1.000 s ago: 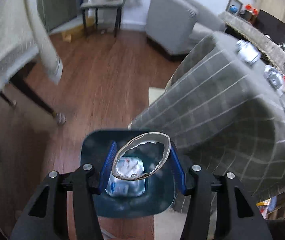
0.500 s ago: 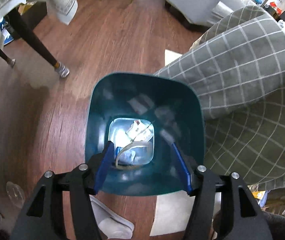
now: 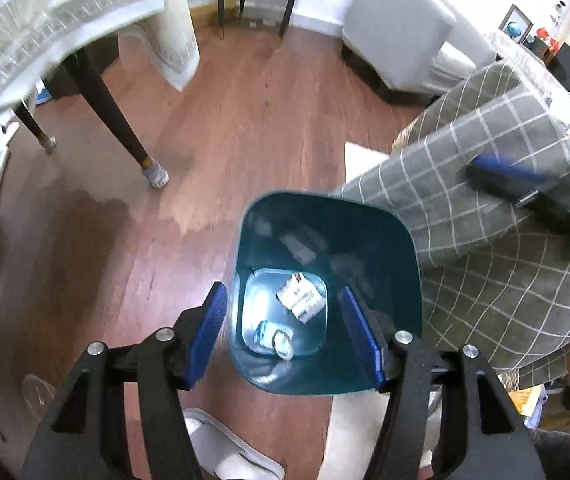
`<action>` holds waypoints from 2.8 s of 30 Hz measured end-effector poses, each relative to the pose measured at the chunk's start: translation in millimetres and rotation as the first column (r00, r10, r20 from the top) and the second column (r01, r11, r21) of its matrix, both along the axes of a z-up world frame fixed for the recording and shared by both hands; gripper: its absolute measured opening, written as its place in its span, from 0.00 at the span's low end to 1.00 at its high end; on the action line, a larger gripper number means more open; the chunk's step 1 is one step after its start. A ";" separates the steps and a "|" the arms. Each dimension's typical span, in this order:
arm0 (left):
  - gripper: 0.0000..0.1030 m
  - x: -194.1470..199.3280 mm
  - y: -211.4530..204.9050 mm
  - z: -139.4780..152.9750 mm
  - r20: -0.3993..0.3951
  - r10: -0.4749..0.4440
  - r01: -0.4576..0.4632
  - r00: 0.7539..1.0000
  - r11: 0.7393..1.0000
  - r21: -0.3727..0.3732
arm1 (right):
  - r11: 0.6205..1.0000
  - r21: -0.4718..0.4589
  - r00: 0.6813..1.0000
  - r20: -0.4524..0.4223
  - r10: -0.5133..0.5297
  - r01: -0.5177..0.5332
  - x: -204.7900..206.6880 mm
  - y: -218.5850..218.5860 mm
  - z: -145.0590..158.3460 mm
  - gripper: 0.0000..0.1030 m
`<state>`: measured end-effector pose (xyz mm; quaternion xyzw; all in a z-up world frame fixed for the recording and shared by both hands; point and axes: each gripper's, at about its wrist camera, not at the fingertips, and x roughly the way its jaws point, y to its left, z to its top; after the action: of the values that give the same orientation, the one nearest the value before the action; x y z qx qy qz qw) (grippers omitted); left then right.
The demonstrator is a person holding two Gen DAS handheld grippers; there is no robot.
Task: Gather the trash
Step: 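Lower the white lid into the teal bin and open the right gripper, then move both tools from the bin back over the table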
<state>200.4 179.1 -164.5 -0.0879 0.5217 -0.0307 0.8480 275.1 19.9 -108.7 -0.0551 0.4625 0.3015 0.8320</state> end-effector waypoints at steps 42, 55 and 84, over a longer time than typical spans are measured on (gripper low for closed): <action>0.53 -33.0 -29.5 184.6 0.486 -0.013 0.016 0.874 1.000 -0.001 | 0.981 -0.193 0.988 -0.153 -0.005 -0.025 -15.4 14.5 -91.6 0.56; 0.68 -31.0 -47.9 211.4 0.594 0.001 0.010 0.804 1.000 -0.015 | 0.999 -0.009 0.992 0.119 0.036 -0.035 -33.5 -16.5 27.8 0.56; 0.92 8.8 -217.1 170.9 0.503 -0.242 0.218 0.830 0.970 0.106 | 0.877 0.218 0.829 0.290 -0.478 0.429 -22.8 -283.6 129.3 0.86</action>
<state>209.2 -38.0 6.4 0.0054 0.2850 -0.1432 0.9478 252.3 -263.7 20.6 0.0659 0.2912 0.1137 0.9476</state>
